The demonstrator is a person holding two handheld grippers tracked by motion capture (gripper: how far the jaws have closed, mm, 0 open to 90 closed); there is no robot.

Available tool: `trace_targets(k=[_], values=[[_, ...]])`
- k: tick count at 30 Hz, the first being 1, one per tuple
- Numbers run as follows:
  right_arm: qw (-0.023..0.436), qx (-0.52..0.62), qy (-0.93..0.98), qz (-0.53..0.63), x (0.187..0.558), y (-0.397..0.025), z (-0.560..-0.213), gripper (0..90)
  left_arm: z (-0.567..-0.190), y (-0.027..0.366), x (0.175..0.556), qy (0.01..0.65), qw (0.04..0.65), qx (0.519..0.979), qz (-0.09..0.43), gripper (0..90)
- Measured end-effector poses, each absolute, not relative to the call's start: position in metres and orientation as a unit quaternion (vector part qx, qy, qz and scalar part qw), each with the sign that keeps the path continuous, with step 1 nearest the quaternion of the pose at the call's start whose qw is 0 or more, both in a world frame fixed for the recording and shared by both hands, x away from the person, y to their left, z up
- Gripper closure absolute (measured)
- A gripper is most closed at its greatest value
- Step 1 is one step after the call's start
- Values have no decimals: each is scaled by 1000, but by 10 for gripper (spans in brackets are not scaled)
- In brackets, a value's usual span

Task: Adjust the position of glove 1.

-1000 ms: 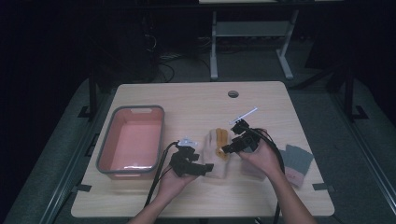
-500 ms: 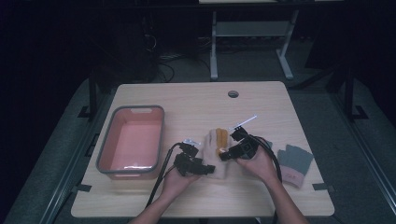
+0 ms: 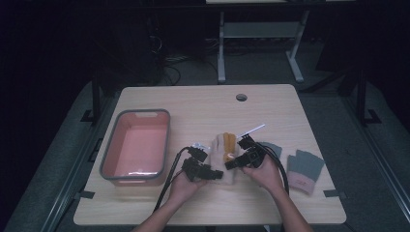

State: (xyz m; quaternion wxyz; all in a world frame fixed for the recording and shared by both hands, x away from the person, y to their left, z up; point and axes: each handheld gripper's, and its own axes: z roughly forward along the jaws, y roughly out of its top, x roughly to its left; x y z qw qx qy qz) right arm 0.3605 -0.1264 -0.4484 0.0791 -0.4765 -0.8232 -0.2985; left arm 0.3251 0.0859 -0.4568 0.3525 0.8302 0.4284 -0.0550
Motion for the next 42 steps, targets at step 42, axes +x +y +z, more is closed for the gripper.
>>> trace_targets(k=[42], values=[[152,-544,-744,-358,358,-134,-463,792,-462,92,344,475,382,779,-143,663]])
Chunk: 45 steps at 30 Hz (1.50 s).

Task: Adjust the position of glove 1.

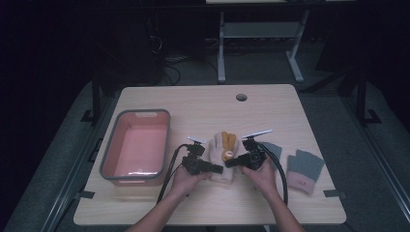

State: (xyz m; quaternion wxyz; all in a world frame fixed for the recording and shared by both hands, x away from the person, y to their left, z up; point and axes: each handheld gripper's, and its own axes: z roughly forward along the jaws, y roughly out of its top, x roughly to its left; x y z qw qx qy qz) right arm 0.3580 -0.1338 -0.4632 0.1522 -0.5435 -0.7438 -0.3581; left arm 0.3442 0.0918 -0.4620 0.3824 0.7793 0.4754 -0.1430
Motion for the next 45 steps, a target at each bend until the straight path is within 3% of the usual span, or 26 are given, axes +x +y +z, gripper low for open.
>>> trace_targets(k=[45], values=[[156,-520,-744,-390,359,-136,-424,802,-425,102,344,448,414,782,-126,669]])
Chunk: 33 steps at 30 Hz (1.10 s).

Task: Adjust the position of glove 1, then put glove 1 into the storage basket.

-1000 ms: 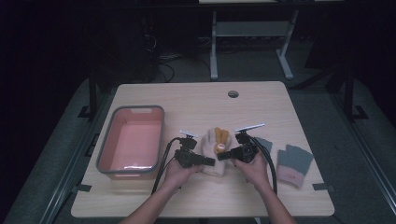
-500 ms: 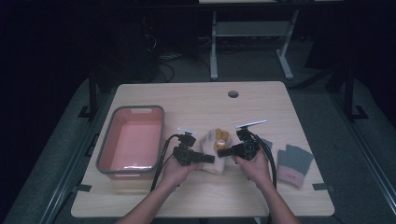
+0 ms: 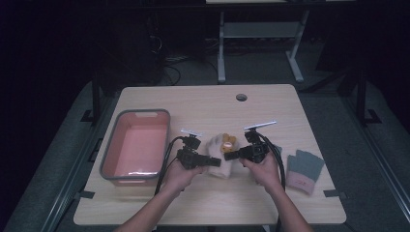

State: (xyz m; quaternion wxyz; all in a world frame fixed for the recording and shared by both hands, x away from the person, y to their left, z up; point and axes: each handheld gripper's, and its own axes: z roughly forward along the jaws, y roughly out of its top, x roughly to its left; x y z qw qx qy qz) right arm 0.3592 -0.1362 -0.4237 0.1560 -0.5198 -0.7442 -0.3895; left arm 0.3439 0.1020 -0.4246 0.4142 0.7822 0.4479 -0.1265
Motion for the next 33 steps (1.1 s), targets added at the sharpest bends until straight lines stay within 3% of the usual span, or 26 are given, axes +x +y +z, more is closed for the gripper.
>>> trace_targets(k=[33], values=[[143,-500,-757,-397,367,-121,-382,808,-389,120,349,431,435,783,-110,670]])
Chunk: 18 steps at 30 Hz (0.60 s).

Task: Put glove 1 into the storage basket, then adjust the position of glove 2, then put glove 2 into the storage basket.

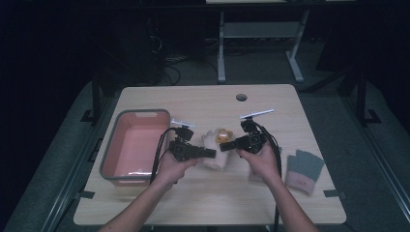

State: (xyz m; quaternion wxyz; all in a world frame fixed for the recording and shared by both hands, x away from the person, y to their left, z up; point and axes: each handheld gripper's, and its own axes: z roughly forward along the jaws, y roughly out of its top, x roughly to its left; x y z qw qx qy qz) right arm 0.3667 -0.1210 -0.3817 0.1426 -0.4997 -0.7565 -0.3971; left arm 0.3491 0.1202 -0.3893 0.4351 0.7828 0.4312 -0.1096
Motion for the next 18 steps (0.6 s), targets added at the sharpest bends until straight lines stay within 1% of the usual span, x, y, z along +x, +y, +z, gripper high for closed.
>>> trace_targets(k=[13,18], values=[[138,-492,-760,-402,371,-114,-370,808,-377,129,352,428,443,781,-104,670],[137,-489,-760,-406,372,-111,-361,808,-367,133,353,425,446,782,-98,670]])
